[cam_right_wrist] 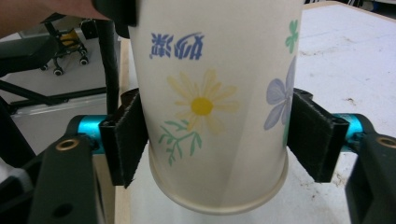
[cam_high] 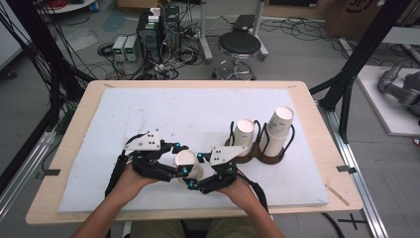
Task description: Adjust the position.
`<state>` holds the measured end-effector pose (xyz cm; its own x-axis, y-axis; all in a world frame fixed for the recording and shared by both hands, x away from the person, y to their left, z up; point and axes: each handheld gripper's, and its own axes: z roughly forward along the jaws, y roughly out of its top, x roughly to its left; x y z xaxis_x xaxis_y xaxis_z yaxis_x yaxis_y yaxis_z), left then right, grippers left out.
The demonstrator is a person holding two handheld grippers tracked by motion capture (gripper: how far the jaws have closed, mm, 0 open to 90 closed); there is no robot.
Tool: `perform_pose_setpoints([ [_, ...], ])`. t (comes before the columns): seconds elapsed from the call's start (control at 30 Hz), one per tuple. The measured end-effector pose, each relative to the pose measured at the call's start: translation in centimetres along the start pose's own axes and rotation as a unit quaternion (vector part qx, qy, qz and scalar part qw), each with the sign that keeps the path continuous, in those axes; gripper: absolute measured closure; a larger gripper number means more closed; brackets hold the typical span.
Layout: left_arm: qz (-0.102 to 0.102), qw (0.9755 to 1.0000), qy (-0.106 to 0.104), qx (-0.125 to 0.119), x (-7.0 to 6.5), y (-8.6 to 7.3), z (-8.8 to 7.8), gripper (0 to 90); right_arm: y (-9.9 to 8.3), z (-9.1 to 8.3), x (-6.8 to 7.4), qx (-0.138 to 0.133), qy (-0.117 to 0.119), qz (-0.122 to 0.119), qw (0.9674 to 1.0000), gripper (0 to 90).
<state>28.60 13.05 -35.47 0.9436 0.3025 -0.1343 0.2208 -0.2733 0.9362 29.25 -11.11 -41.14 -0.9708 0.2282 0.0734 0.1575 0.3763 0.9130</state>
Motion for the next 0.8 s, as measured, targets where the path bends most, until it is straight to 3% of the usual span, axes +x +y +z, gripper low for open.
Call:
perform_pose_setpoints([
  [0.37,-0.012,0.9997,-0.021,0.003,0.3,-0.3,-0.1,35.2,0.4,-0.3,0.1,0.031,0.008,-0.016,0.9994,34.9],
  [0.47,-0.019,0.9997,-0.012,0.006,0.4,-0.4,-0.1,17.3,0.6,-0.5,0.2,0.037,0.015,-0.017,0.9991,35.1],
  [0.53,-0.026,0.9996,-0.005,0.007,0.5,-0.4,-0.2,15.2,0.7,-0.6,0.2,0.041,0.014,-0.019,0.9989,35.1],
  [0.57,-0.029,0.9995,-0.005,0.009,0.6,-0.5,-0.2,15.5,1.0,-0.7,0.1,0.055,0.012,-0.027,0.9980,35.1],
  [0.7,-0.021,0.9996,-0.016,0.010,0.7,-0.6,-0.7,15.5,1.5,-0.9,0.0,0.079,0.014,-0.036,0.9962,35.1],
  [0.8,-0.002,0.9993,-0.028,0.025,0.6,-0.6,-1.0,15.5,1.9,-1.0,-0.2,0.099,0.017,-0.045,0.9939,35.1],
])
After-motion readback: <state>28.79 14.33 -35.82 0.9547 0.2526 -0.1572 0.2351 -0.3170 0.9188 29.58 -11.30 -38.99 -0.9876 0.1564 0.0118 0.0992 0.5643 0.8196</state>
